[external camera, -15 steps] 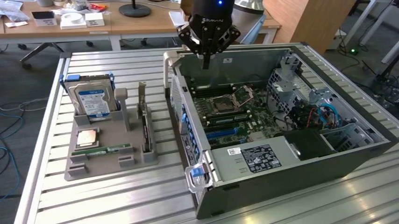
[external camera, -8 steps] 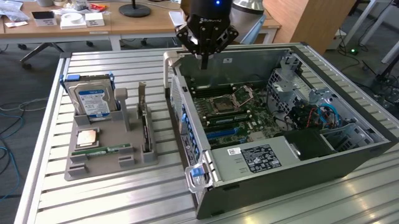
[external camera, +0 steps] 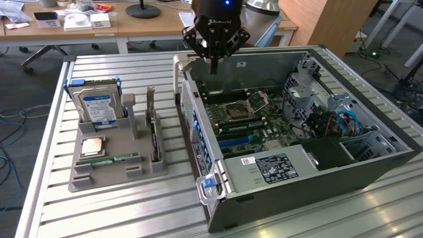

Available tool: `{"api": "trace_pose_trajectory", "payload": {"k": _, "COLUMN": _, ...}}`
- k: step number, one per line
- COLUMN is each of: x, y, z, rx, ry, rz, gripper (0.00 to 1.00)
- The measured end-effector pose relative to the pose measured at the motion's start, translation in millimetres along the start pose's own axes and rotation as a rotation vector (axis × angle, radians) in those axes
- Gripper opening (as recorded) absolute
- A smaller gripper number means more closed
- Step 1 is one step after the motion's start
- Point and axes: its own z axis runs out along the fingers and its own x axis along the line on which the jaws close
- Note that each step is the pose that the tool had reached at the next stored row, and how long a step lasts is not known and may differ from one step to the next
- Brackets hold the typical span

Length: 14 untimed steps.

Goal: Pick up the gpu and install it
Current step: 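Reach for the gpu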

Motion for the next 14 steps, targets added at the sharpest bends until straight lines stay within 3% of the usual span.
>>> {"api": "trace_pose_trajectory", "payload": {"k": 14, "x": 11.6, "y": -0.9, "z": -0.3, "rx": 0.0, "ry": 0.0, "rz": 0.0, "gripper": 0.11}}
